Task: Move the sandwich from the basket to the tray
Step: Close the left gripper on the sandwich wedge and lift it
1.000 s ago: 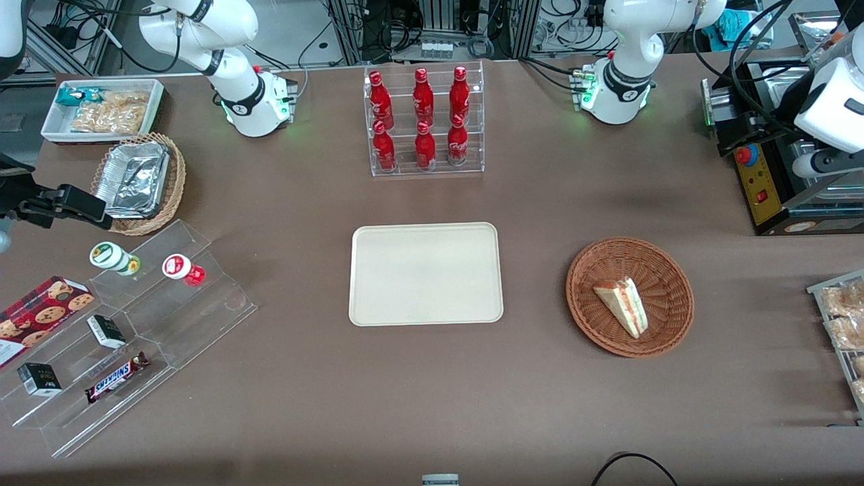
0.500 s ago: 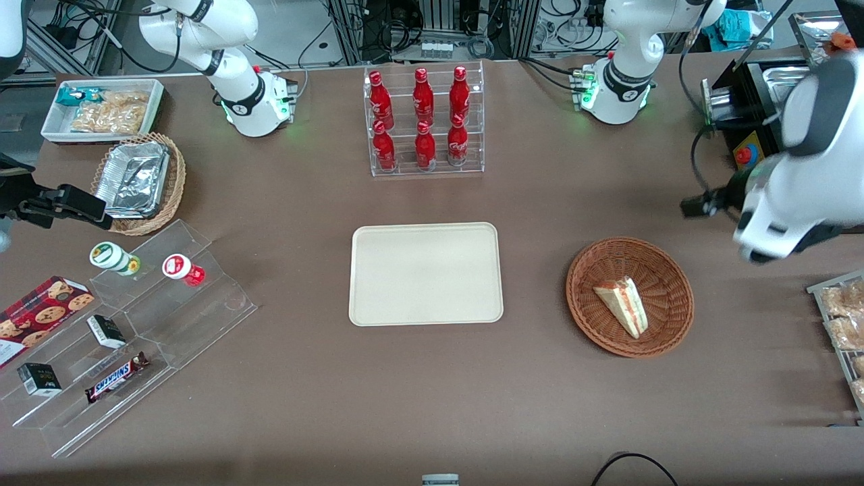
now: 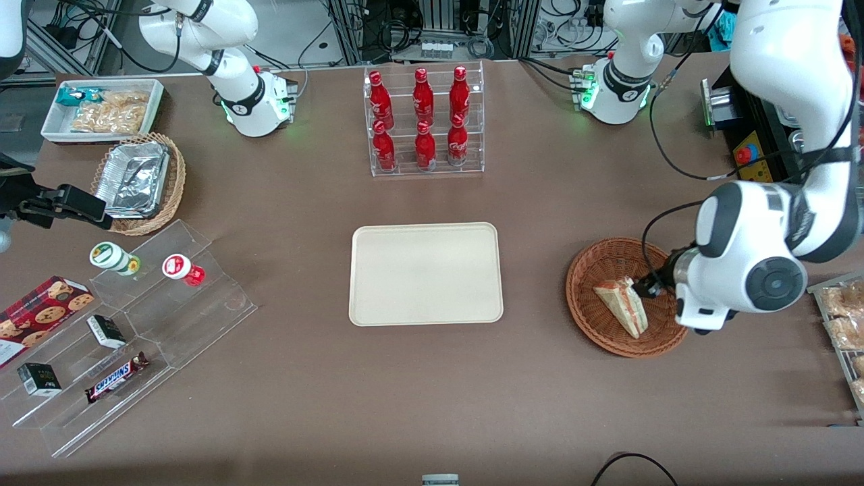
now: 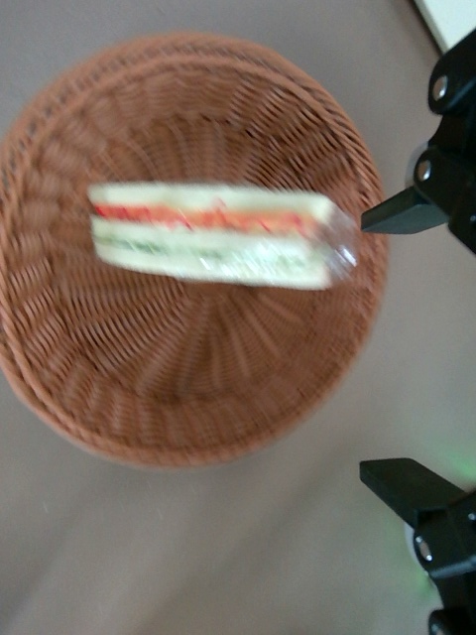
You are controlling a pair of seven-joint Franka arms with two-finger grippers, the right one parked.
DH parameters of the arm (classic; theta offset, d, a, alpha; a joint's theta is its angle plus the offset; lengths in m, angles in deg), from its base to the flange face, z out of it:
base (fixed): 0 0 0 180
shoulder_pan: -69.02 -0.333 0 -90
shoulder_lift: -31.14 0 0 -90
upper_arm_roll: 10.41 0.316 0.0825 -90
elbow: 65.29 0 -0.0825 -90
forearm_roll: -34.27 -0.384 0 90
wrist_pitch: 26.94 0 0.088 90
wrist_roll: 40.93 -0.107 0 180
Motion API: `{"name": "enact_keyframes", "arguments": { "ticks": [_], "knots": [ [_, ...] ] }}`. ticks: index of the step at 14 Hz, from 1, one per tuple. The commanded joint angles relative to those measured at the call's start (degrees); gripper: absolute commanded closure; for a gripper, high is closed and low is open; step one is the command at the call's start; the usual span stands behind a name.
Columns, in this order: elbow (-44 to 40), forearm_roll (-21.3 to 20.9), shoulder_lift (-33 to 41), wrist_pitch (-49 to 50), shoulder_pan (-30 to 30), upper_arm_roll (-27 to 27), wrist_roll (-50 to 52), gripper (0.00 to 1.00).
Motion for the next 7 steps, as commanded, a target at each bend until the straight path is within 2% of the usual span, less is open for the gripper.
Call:
{"name": "enact_keyframes", "arguments": {
  "ticks": [1,7],
  "knots": [
    [2.62,0.09,-1.4,-8.37,0.34,0.09,3.22,0.0],
    [5.43,-0.7,-6.07,-16.56,0.34,0.09,3.93,0.0]
  ]
}}
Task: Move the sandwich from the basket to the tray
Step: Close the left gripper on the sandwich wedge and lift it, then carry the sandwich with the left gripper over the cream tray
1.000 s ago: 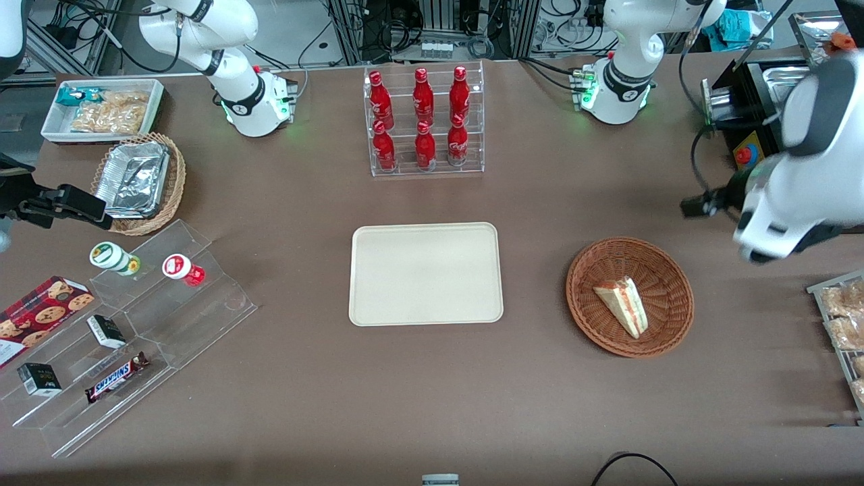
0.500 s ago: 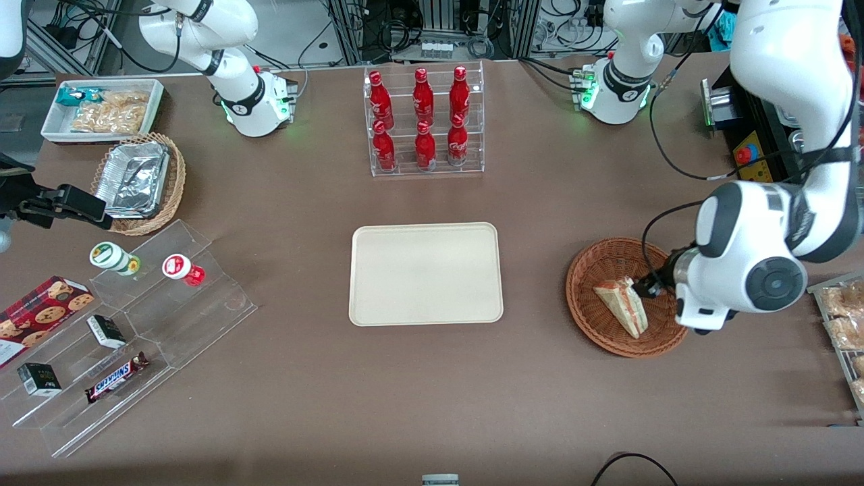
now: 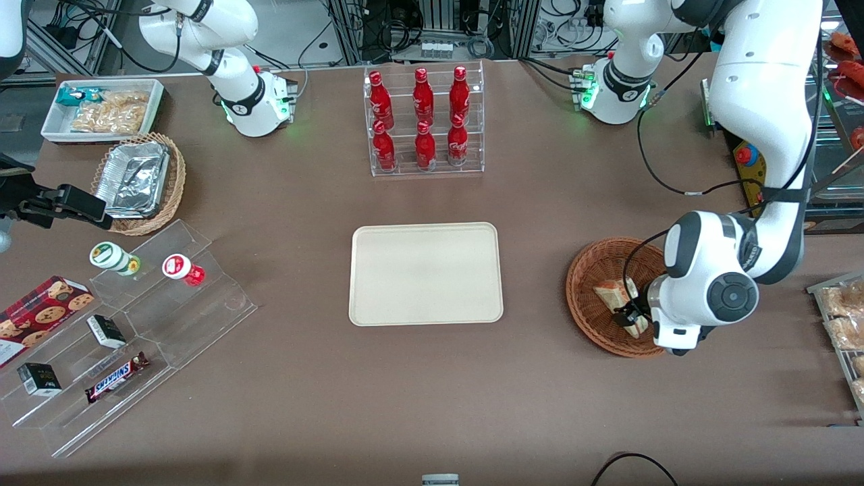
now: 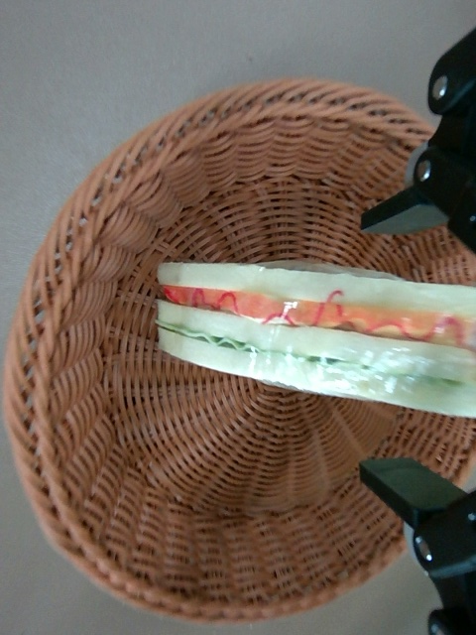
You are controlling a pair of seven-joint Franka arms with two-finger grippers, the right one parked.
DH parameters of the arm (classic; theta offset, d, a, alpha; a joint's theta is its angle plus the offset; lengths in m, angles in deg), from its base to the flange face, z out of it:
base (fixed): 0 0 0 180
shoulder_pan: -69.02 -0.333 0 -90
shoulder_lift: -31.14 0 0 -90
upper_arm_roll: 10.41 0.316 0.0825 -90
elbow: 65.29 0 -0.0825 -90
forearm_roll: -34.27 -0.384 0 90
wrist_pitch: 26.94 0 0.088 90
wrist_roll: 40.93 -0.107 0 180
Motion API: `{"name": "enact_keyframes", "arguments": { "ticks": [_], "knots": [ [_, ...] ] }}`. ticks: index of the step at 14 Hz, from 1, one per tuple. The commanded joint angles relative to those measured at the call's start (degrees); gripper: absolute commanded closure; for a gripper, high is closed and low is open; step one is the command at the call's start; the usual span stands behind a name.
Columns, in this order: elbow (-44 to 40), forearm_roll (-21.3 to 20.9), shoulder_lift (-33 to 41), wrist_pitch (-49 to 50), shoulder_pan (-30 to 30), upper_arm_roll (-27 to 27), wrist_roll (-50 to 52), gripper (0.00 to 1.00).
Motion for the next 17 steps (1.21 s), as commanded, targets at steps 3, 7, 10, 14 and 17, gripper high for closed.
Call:
{"name": "enact_keyframes", "arguments": {
  "ticks": [3,7,10,14,17],
  "knots": [
    [3.84,-0.53,-0.04,-3.41,0.16,0.06,1.32,0.21],
    [3.67,-0.79,0.92,-2.71,0.33,0.06,4.66,0.83],
    [2.01,-0.97,7.15,5.43,1.82,0.06,4.4,0.85],
    [-4.92,-0.71,10.16,17.05,12.95,0.06,5.62,0.84],
    [-8.7,0.09,6.31,16.81,22.97,-0.11,8.52,0.84]
  ]
}}
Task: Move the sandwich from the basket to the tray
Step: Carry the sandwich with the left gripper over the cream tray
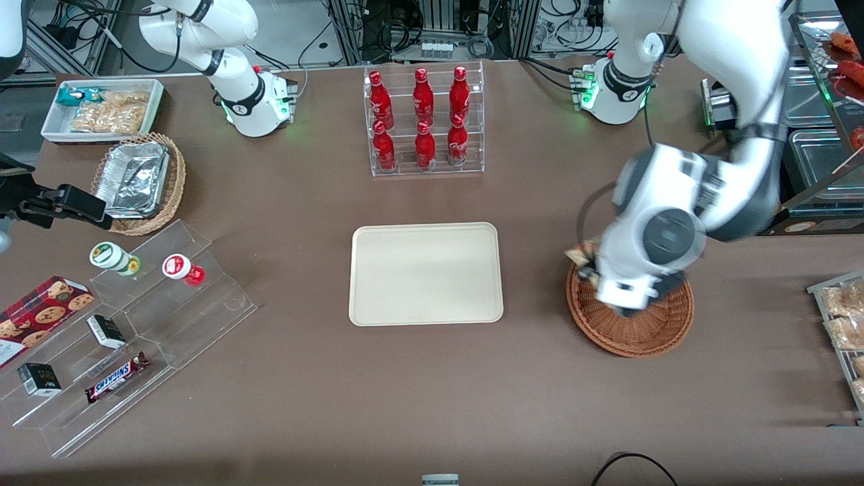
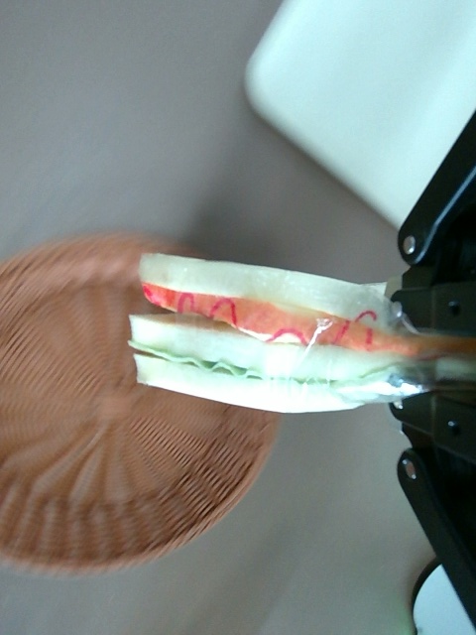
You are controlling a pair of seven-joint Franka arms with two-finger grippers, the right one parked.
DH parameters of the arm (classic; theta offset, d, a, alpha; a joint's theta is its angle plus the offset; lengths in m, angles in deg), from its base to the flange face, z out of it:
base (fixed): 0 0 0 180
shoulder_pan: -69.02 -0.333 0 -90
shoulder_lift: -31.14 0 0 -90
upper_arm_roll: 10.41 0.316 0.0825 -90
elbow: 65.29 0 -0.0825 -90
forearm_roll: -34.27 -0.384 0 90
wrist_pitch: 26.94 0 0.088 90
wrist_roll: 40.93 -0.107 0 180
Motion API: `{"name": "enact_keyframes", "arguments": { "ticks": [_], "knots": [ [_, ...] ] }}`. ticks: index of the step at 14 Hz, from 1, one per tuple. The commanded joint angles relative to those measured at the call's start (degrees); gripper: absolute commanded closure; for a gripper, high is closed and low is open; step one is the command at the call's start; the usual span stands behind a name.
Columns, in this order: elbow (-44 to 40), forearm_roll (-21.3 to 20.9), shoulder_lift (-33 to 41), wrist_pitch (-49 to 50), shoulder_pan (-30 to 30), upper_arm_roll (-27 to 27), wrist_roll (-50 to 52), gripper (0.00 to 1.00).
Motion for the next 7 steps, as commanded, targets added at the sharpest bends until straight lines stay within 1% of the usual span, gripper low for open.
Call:
{"name": "enact_keyframes", "arguments": {
  "ticks": [1,3,4,5,7],
  "knots": [
    [-7.44,0.04,-7.69,0.36,9.09,0.74,1.82,0.84],
    [-14.73,0.48,-14.29,-0.43,13.23,0.21,1.56,0.83],
    [-17.9,1.35,-17.27,-1.31,14.29,-0.75,1.13,0.83],
    [-20.98,1.8,-20.26,-2.45,15.0,-2.15,1.12,0.83],
    [-24.42,1.8,-24.49,-4.64,15.36,-4.87,0.16,0.83]
  ]
}}
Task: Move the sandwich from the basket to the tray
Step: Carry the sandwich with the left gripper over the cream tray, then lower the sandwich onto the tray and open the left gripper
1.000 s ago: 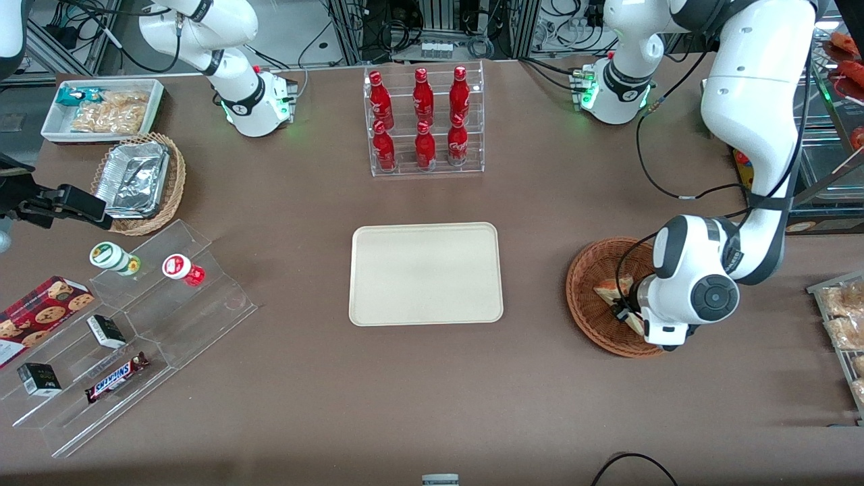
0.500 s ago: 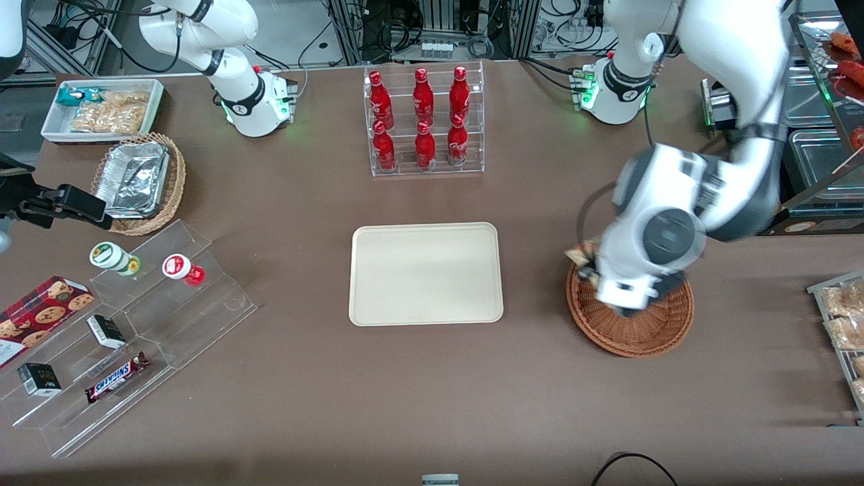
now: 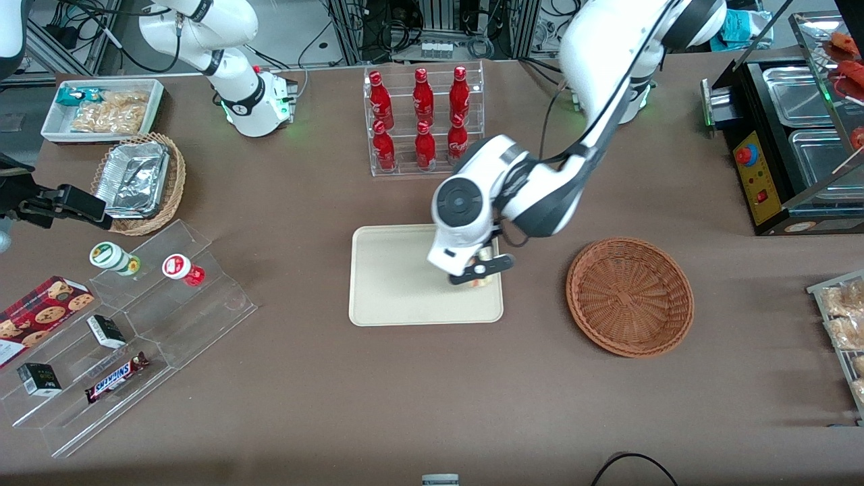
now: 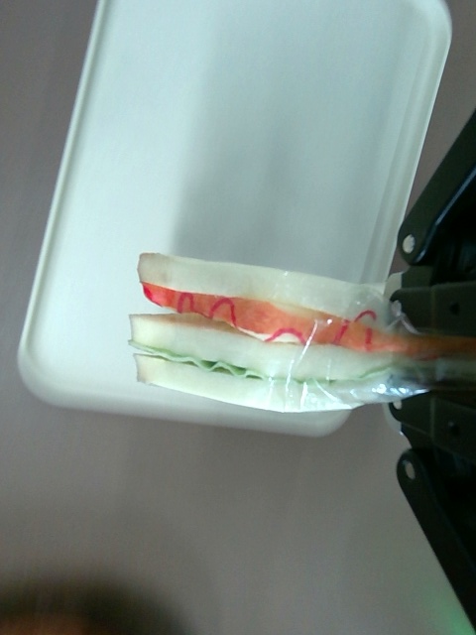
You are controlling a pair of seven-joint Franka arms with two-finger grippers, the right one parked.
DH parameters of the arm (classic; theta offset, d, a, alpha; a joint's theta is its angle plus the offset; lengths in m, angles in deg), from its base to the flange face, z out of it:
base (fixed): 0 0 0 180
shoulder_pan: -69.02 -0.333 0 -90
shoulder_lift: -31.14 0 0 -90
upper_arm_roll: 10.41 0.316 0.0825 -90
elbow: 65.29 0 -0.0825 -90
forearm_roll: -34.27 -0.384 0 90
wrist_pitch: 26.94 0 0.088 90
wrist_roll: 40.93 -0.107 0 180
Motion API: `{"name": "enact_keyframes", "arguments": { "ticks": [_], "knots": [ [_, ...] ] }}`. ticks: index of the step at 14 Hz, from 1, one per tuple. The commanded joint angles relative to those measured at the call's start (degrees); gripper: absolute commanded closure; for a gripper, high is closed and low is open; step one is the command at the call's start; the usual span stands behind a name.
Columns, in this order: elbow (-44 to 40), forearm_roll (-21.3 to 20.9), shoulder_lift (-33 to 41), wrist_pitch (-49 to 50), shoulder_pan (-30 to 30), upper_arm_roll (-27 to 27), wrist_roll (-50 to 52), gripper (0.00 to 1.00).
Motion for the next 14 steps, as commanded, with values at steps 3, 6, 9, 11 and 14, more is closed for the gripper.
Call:
{"name": "enact_keyframes", "arguments": {
  "ticks": [3,6,9,11,14],
  "knots": [
    [-8.07,0.54,-9.12,-4.49,1.14,-4.86,-8.88,0.83],
    [-8.6,-0.08,-11.85,-7.13,2.12,-4.77,-9.07,0.83],
    [-8.86,-0.17,-13.69,-7.49,2.38,-4.6,-9.07,0.83],
    [-8.86,-0.86,-14.66,-8.28,2.38,-4.51,-8.98,0.83],
    [-8.78,-2.8,-15.02,-8.63,2.38,-4.68,-9.07,0.45]
  ]
}}
